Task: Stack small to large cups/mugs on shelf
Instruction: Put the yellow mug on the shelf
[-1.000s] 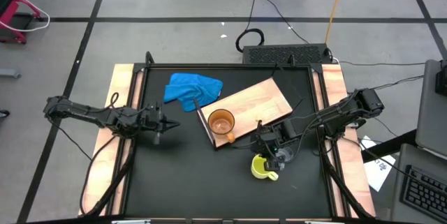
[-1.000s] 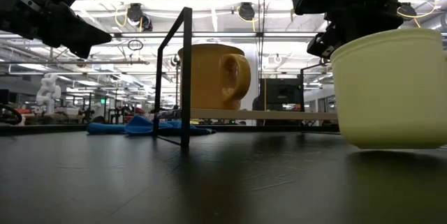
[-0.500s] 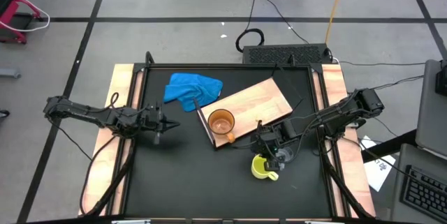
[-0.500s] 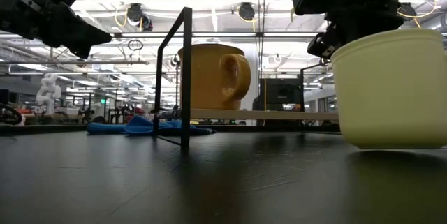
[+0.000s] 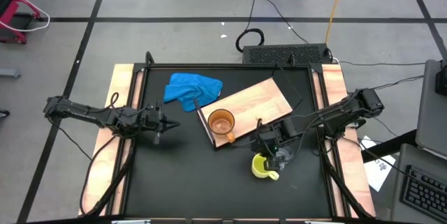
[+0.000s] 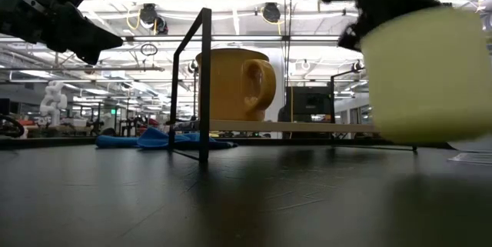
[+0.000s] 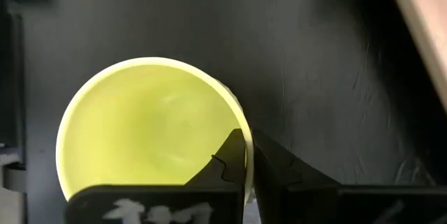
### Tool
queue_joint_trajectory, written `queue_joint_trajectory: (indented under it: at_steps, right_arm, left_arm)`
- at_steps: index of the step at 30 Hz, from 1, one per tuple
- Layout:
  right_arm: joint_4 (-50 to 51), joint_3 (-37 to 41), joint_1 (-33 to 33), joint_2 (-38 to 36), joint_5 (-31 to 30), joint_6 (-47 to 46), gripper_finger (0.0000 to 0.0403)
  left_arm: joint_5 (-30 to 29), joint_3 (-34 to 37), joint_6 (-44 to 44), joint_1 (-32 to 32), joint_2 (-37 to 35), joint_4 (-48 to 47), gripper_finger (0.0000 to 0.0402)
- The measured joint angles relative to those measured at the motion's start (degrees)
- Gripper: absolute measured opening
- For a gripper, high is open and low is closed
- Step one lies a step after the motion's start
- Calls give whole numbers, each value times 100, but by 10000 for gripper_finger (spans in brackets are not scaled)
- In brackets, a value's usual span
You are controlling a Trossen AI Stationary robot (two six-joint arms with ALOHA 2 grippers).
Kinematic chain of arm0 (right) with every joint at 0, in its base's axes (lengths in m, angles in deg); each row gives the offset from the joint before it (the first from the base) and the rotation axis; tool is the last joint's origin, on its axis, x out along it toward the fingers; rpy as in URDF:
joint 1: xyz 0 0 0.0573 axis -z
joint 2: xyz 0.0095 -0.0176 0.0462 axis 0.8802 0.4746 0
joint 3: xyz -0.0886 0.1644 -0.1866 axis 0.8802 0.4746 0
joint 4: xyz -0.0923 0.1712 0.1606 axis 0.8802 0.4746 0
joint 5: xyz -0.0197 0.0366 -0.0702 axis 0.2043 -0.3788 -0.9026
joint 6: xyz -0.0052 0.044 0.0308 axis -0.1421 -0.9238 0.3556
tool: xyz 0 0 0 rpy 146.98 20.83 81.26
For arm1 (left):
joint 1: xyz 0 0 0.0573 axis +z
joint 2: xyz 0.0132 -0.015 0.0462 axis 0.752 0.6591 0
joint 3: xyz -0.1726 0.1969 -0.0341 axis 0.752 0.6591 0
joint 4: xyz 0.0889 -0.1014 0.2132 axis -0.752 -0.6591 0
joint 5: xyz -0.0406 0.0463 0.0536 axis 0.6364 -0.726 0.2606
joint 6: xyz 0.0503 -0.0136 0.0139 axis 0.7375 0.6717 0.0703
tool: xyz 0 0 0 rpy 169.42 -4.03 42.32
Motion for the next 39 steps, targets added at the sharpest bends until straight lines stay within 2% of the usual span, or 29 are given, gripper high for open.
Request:
queue_joint_trajectory:
  at_steps: [7, 14, 30, 39]
  right_arm:
    - [394, -566, 1, -2, -21, 159, 0]
    - [1023, -1068, 30, -4, -328, 181, 0]
    - [1128, -1145, 99, -4, -438, 268, 0]
    - [1816, -1708, 545, -2, -445, 350, 0]
  left_arm:
    - [0, 0, 0, 0, -2, 0, 15]
    - [0, 0, 10, 0, -1, 1, 15]
    - [0, 0, 7, 0, -1, 2, 15]
    - [-2, 0, 52, -1, 0, 0, 15]
